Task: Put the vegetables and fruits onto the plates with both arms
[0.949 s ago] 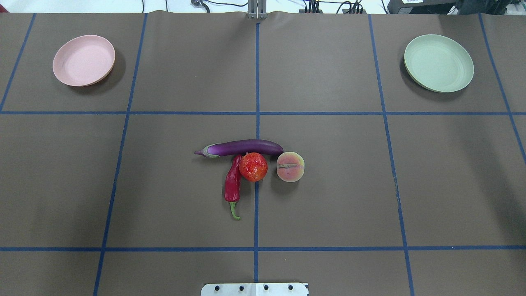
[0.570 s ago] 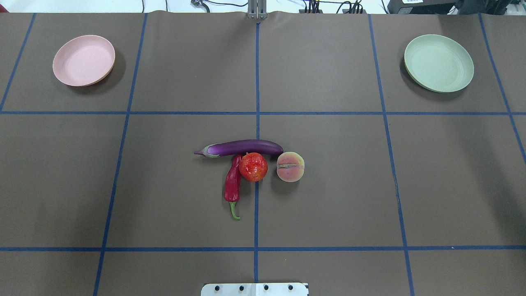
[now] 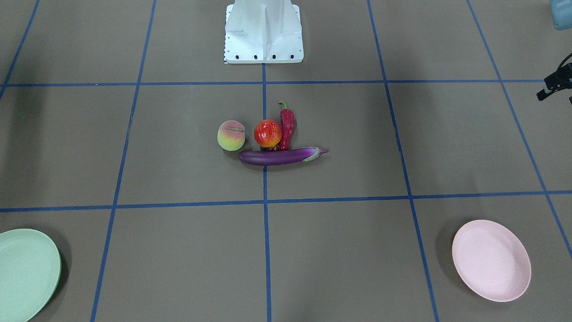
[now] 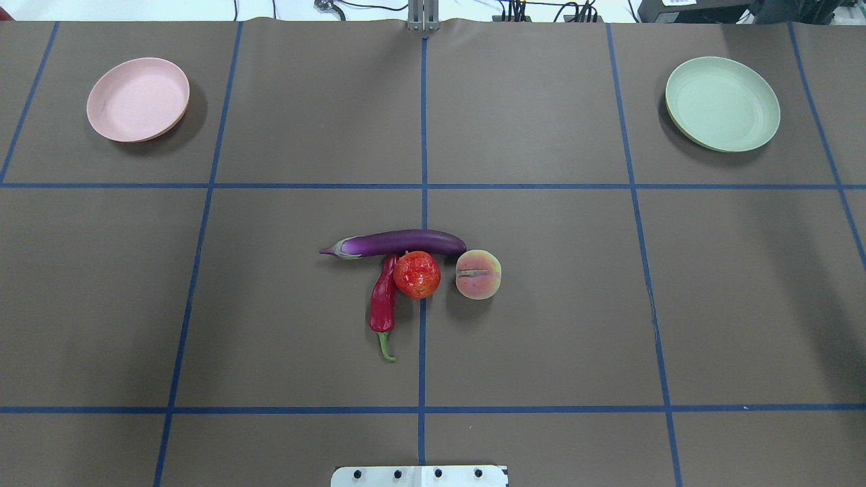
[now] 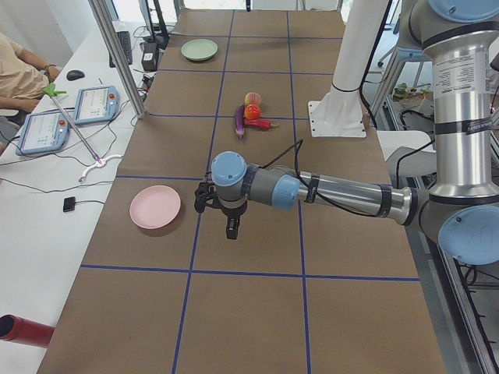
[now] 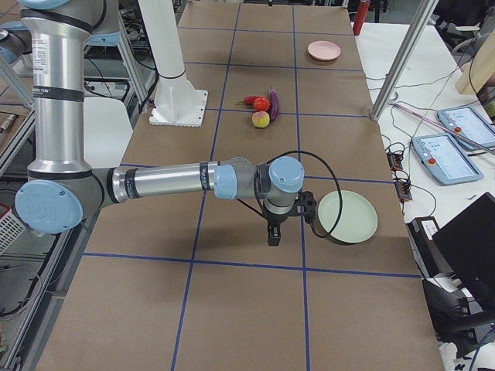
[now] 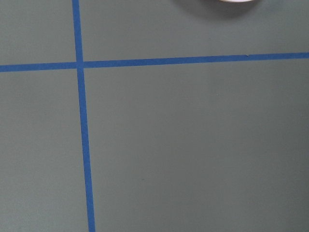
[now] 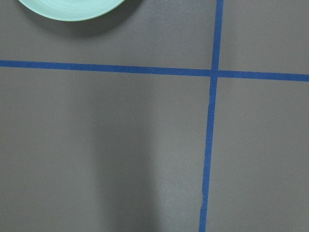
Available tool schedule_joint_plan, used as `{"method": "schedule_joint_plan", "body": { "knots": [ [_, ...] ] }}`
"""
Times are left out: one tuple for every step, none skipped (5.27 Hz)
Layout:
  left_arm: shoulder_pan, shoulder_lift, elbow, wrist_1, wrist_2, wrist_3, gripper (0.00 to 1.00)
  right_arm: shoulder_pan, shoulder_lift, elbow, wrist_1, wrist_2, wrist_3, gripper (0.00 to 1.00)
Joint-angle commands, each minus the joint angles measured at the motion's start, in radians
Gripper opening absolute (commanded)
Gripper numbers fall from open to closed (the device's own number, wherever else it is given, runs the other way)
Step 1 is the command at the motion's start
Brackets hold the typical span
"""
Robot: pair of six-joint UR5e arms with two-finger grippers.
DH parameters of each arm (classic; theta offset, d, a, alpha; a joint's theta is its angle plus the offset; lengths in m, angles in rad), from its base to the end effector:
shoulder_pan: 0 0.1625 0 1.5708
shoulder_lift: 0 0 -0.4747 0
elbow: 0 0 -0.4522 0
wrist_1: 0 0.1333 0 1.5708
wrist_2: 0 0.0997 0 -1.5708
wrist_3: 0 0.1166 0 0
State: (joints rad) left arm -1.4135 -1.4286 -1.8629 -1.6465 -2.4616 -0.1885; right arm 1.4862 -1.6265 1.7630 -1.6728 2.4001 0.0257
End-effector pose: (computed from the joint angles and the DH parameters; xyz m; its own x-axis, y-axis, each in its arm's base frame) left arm 0.0352 -0.4940 0.6140 0.6119 0.0851 -0.7864 -0.0387 0.9962 0.0777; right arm 0.0029 -0.5260 0.6502 0.6728 -0.0568 0.7377 0.0672 0.9976 0.0155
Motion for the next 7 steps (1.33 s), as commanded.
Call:
{"method": "schedule_joint_plan", "body": {
  "knots": [
    [0.005, -0.007, -0.016, -0.006, -0.007, -0.002, 1.00, -0.036, 0.003, 0.001, 0.080, 0.001, 0.003, 1.00],
    [0.007, -0.004, -0.015, -0.019, -0.007, -0.017, 1.00, -0.073, 0.000, 0.013, 0.187, 0.017, 0.057, 1.00],
    [0.013, -0.009, -0.016, -0.024, -0.008, -0.066, 1.00, -0.175, 0.008, 0.079, 0.250, 0.025, 0.264, 1.00],
    [0.062, -0.045, -0.025, -0.064, -0.008, -0.138, 1.00, -0.210, 0.011, 0.082, 0.312, 0.033, 0.383, 1.00],
    [0.132, -0.117, -0.025, -0.090, -0.008, -0.348, 1.00, -0.231, 0.013, 0.084, 0.314, 0.030, 0.385, 1.00],
    [0.253, -0.200, -0.057, -0.088, 0.000, -0.638, 1.00, -0.239, 0.017, 0.081, 0.315, 0.025, 0.385, 1.00],
    [0.354, -0.333, -0.059, -0.085, 0.006, -0.953, 1.00, -0.245, 0.023, 0.078, 0.315, 0.024, 0.385, 1.00]
  ]
}}
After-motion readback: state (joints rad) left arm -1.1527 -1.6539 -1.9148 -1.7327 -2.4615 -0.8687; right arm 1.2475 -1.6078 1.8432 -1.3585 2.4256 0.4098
